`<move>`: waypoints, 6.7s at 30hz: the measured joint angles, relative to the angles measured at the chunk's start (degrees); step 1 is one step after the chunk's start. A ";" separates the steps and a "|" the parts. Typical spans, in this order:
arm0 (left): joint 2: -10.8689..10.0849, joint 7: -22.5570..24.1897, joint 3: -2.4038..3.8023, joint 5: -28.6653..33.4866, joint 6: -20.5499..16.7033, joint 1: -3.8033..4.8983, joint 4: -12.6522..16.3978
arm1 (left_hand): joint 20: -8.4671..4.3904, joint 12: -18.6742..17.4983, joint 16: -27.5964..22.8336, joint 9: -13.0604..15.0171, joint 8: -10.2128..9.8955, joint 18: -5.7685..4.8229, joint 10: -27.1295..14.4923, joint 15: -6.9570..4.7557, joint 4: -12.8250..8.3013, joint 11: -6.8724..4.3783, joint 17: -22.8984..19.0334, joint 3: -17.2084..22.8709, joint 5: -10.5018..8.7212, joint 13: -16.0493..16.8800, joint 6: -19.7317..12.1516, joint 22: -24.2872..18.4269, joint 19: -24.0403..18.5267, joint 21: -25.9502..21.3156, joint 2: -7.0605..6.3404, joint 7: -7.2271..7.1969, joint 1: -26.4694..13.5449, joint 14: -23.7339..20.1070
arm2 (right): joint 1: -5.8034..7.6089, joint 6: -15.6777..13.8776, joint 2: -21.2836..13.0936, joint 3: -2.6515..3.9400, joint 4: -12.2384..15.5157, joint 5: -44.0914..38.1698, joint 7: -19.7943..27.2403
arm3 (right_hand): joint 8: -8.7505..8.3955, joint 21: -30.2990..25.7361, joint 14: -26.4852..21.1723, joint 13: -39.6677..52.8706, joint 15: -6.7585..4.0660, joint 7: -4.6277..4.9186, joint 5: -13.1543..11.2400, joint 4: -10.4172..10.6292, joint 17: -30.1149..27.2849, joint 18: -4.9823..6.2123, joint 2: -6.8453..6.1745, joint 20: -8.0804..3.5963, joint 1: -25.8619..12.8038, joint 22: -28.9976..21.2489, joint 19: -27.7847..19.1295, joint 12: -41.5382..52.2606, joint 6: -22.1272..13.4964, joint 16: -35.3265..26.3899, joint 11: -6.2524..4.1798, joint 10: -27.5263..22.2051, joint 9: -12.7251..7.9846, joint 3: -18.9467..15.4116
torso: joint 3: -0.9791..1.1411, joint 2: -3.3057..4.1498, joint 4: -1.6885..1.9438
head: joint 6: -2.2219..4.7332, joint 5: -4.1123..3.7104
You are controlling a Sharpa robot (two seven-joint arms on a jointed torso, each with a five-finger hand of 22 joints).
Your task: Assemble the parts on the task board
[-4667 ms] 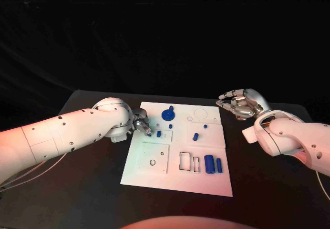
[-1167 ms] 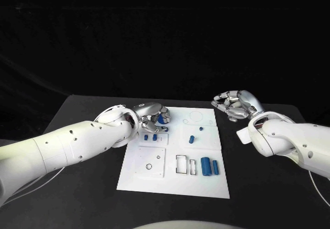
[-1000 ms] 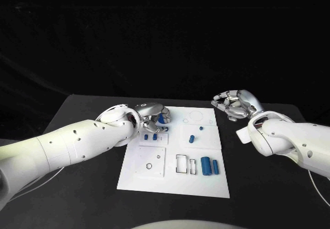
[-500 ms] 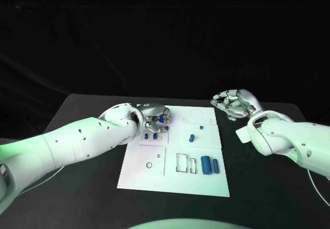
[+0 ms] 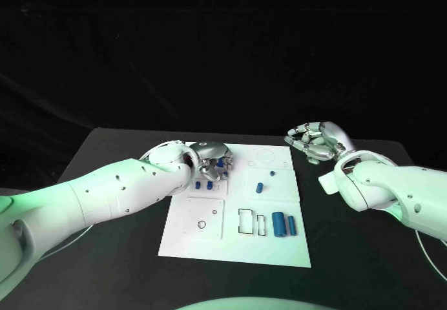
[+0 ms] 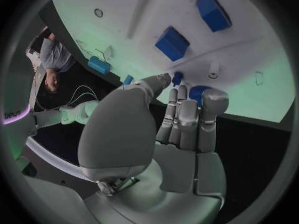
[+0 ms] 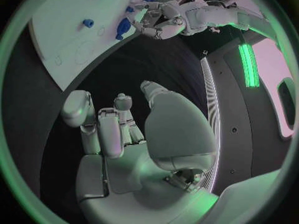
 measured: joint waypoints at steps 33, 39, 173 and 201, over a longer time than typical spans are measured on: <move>0.77 -2.09 0.02 -0.73 2.84 0.06 -0.25 | -0.61 1.35 0.38 -0.62 -0.67 0.01 4.18 -0.92 -1.81 -0.94 -0.37 1.97 0.00 0.06 2.46 1.22 0.61 0.92 2.44 -0.03 0.02 0.92 | 0.00 0.00 0.14 0.00 -0.06 0.03 0.08 | 0.45 -0.21 0.00 -0.09 0.00 0.00 0.21 0.17 -0.09 -0.01 0.23 -0.21 0.23 -0.11 -0.20 0.00 0.00 0.00 0.00 0.00 0.09 -0.17 | -0.02 -0.10 0.12 | -0.24 -0.04; 0.78 -2.13 0.04 -0.72 2.82 0.09 -0.27 | -0.89 1.11 0.82 -0.81 -1.42 0.02 6.48 -1.33 -2.91 -1.31 -0.24 3.92 -0.38 -0.17 4.41 2.43 1.37 1.74 3.81 -0.29 0.19 1.34 | 0.00 0.00 0.12 0.00 -0.06 0.03 0.10 | 0.45 -0.21 0.00 -0.09 0.00 0.00 0.21 0.16 -0.09 -0.01 0.23 -0.20 0.23 -0.10 -0.20 0.00 0.00 0.00 0.00 0.00 0.08 -0.17 | -0.02 -0.07 0.08 | -0.20 -0.10; -7.87 -4.39 2.80 4.96 4.13 -0.80 4.73 | -0.81 -2.82 1.04 -1.38 -3.88 0.03 9.19 -1.12 -4.58 -1.42 -2.08 5.35 -0.68 -0.62 6.83 2.17 1.62 2.43 3.55 -0.31 -1.73 1.94 | -0.33 -0.19 -0.10 0.00 -0.12 0.05 0.42 | 0.89 -0.55 0.00 -0.35 0.00 0.00 0.43 0.32 -0.07 -0.01 0.23 -0.20 0.23 -0.23 -0.20 0.00 0.00 -0.22 0.01 0.01 0.15 -0.32 | 0.02 -0.04 0.11 | 0.16 -0.26; -8.01 -4.86 2.68 5.03 4.26 -0.88 4.58 | -0.51 -6.67 0.53 -2.43 -7.76 0.03 6.59 -0.09 -4.64 0.31 -4.49 4.64 -0.67 -1.57 4.58 -0.76 0.07 0.59 2.55 0.92 -3.18 0.50 | -0.43 -0.19 -0.09 0.00 -0.24 0.05 0.42 | 0.88 -0.55 0.00 -0.72 0.00 0.00 0.43 0.32 -0.27 -0.01 0.46 -0.20 0.46 -0.41 -0.20 -0.23 0.00 -0.22 0.01 0.01 0.13 -0.32 | -0.03 -0.08 0.11 | 0.23 -0.25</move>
